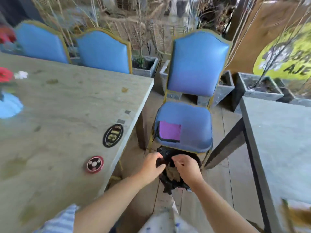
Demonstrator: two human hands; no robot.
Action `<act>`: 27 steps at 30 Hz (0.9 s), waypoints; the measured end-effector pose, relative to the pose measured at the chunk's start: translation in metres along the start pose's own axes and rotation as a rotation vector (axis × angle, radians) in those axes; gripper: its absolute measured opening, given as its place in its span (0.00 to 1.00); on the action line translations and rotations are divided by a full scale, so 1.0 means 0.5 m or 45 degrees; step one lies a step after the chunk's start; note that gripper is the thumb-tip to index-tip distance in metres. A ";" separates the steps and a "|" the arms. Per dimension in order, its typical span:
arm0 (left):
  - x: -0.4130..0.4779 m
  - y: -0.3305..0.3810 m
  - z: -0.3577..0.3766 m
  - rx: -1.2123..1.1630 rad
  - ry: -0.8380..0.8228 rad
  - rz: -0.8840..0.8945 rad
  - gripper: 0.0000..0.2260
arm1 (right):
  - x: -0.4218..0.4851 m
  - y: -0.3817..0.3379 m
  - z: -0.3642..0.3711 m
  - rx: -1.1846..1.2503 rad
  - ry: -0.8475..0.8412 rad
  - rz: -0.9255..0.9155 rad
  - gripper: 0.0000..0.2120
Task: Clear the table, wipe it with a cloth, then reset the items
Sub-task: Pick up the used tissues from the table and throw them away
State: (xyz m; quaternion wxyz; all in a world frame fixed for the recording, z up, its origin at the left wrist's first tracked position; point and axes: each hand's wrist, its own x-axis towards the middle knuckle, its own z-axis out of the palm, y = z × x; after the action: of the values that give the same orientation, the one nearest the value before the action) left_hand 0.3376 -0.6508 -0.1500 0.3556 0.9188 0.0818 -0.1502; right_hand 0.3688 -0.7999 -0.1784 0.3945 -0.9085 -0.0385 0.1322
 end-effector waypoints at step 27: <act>-0.711 -0.441 -0.433 0.345 0.260 -0.174 0.21 | -0.483 -0.554 0.394 -0.041 -0.285 -0.706 0.09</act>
State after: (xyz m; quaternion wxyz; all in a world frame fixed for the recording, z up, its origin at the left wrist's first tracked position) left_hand -0.0066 -0.3579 -0.0178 0.2073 0.9611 0.1588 -0.0898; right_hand 0.0928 -0.5128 -0.0553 0.3945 -0.8493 -0.3305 0.1180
